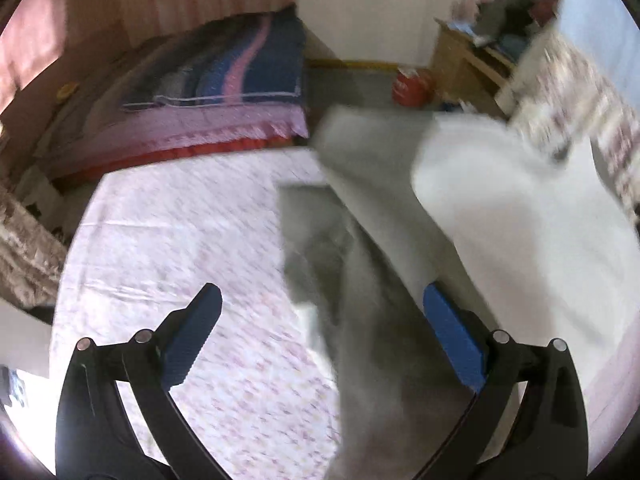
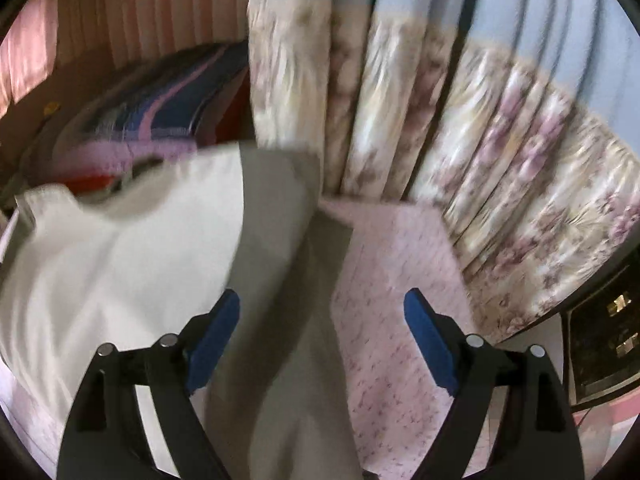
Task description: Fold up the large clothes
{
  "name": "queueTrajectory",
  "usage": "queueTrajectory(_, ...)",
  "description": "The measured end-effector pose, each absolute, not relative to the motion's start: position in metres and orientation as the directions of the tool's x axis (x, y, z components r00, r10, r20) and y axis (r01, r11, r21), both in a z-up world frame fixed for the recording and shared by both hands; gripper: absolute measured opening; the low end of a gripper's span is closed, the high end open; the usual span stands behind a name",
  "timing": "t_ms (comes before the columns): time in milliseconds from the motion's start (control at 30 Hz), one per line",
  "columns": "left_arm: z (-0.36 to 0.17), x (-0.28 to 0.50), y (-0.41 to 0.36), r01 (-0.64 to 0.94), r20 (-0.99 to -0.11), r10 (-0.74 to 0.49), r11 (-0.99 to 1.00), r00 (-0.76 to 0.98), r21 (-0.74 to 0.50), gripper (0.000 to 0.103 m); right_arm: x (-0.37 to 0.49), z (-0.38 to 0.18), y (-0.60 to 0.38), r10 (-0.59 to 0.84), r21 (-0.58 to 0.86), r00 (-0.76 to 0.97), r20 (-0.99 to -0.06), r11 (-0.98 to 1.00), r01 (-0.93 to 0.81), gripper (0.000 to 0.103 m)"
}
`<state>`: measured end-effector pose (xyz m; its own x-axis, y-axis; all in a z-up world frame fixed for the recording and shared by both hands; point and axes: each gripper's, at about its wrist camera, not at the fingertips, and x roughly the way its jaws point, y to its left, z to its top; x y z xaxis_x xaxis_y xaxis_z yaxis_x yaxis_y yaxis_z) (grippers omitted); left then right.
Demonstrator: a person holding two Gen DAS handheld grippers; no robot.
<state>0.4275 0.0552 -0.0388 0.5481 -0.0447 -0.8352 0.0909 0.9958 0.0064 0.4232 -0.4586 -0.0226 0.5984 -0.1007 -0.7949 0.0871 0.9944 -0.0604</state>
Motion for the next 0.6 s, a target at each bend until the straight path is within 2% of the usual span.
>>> queueTrajectory(67, -0.055, 0.424, 0.039, 0.130, -0.846, -0.041, 0.991, 0.531, 0.034, 0.092, 0.426, -0.043, -0.459, -0.080, -0.047, 0.567, -0.820, 0.996, 0.072, 0.084)
queueTrajectory(100, -0.061, 0.424, 0.034, 0.153, -0.851, -0.060, 0.988, 0.522, 0.024, 0.072, 0.427, -0.052, -0.461, -0.054, -0.021, 0.553, -0.831, 0.998, 0.065, 0.077)
queueTrajectory(133, -0.066, 0.423, 0.028, 0.175, -0.856, -0.097, 0.984, 0.508, -0.007, 0.056, 0.428, -0.062, -0.464, -0.009, 0.026, 0.532, -0.847, 0.998, 0.058, 0.048)
queueTrajectory(167, -0.066, 0.423, 0.024, 0.169, -0.855, -0.076, 0.986, 0.514, 0.014, 0.053, 0.429, -0.072, -0.467, 0.056, 0.101, 0.515, -0.855, 0.993, 0.060, 0.030)
queueTrajectory(200, -0.064, 0.421, 0.018, 0.155, -0.838, -0.017, 0.985, 0.545, 0.081, 0.032, 0.427, -0.074, -0.467, 0.059, 0.108, 0.526, -0.849, 0.992, 0.062, 0.007)
queueTrajectory(233, -0.059, 0.420, 0.017, 0.146, -0.822, 0.012, 0.983, 0.569, 0.115, 0.004, 0.421, -0.070, -0.461, 0.017, 0.057, 0.567, -0.823, 0.997, 0.053, 0.003)
queueTrajectory(300, -0.040, 0.416, 0.025, 0.165, -0.809, -0.096, 0.986, 0.579, 0.001, 0.001, 0.404, -0.047, -0.454, -0.004, 0.024, 0.665, -0.746, 0.999, 0.033, 0.002)
queueTrajectory(367, -0.009, 0.407, 0.046, 0.130, -0.763, -0.138, 0.989, 0.632, -0.071, 0.001, 0.381, -0.011, -0.463, 0.029, 0.100, 0.775, -0.631, 0.994, 0.044, 0.002)
queueTrajectory(467, 0.015, 0.394, 0.068, 0.133, -0.713, -0.206, 0.979, 0.670, -0.158, 0.001, 0.363, 0.018, -0.485, 0.088, 0.237, 0.849, -0.522, 0.971, 0.044, 0.002)
queueTrajectory(533, 0.011, 0.392, 0.073, 0.107, -0.712, -0.168, 0.986, 0.682, -0.131, 0.002, 0.369, 0.013, -0.490, 0.043, 0.218, 0.841, -0.540, 0.972, 0.090, 0.002)
queueTrajectory(600, -0.010, 0.404, 0.079, 0.075, -0.746, -0.143, 0.989, 0.650, -0.124, 0.006, 0.389, -0.014, -0.502, 0.011, 0.214, 0.776, -0.630, 0.964, 0.160, 0.003)
